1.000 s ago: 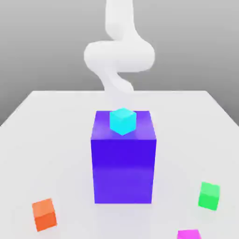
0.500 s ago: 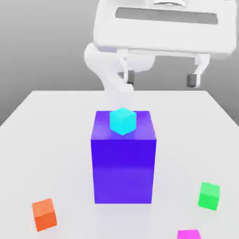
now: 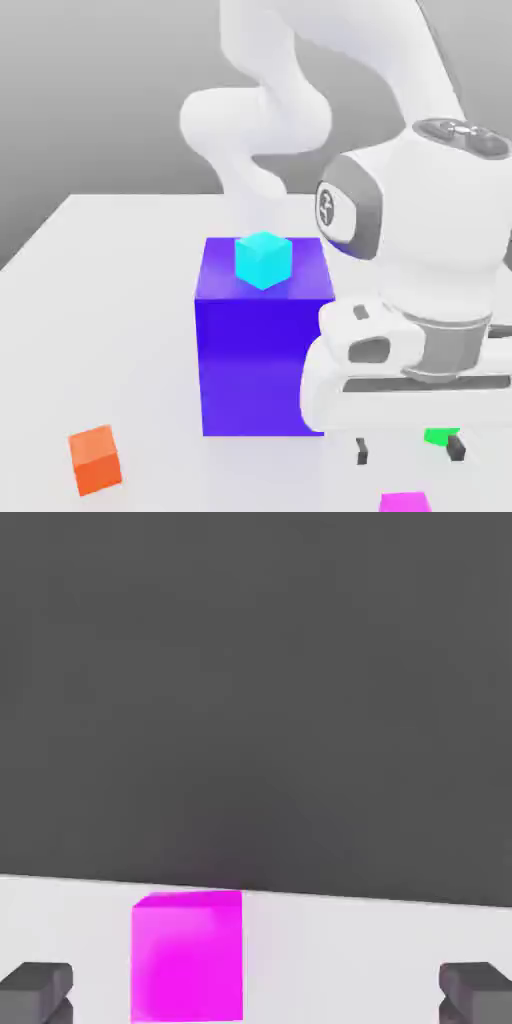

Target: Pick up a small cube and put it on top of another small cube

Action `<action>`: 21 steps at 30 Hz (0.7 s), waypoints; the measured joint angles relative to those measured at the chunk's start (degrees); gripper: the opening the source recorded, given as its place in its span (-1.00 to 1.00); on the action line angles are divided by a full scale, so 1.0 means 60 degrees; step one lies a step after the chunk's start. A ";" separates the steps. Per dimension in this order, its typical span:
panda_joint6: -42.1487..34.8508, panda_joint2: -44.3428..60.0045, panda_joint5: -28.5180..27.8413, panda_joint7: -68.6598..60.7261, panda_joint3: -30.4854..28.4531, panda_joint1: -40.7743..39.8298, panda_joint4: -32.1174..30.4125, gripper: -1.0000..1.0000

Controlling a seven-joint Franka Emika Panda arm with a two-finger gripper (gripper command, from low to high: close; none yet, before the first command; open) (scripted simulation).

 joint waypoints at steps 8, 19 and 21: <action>0.1120 0.1682 -0.0397 0.0353 -0.0412 0.0411 0.0336 -1.00; 0.0151 -0.0452 0.0362 -0.0305 0.0544 0.0313 -0.0799 -1.00; 0.0141 -0.1133 0.0599 -0.0559 0.0958 0.0486 -0.1451 -1.00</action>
